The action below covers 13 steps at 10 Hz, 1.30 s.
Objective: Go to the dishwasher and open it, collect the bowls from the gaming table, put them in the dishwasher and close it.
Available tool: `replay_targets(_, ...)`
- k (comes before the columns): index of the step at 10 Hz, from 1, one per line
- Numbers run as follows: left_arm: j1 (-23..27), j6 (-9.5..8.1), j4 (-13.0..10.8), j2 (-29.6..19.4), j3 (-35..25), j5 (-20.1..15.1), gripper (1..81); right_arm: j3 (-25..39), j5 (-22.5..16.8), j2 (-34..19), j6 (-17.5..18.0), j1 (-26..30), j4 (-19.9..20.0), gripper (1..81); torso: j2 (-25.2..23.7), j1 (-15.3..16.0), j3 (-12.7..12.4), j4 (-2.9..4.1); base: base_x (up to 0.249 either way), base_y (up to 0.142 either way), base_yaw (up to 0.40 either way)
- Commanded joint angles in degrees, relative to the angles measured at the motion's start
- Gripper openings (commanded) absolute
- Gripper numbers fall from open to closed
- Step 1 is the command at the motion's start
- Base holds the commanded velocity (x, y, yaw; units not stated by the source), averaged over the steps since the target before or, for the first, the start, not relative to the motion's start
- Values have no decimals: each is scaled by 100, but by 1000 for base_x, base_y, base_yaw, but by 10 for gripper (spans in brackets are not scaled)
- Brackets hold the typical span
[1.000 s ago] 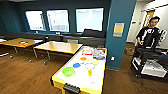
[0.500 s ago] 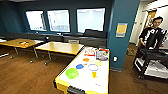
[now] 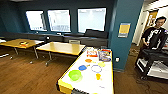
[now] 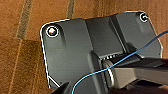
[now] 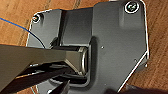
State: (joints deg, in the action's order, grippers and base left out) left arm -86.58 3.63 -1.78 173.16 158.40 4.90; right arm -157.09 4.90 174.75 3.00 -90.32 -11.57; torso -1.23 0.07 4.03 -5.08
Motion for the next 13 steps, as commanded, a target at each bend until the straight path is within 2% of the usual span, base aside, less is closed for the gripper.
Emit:
replay_targets(1,259,15,-24,-17,33,-279,811,13,-271,10,-10,211,-3,811,0,0,0,0,87,117,0)
replay_targets(13,259,15,-33,-9,33,-279,811,13,-270,1,-10,211,-3,811,0,0,0,0,87,110,0)
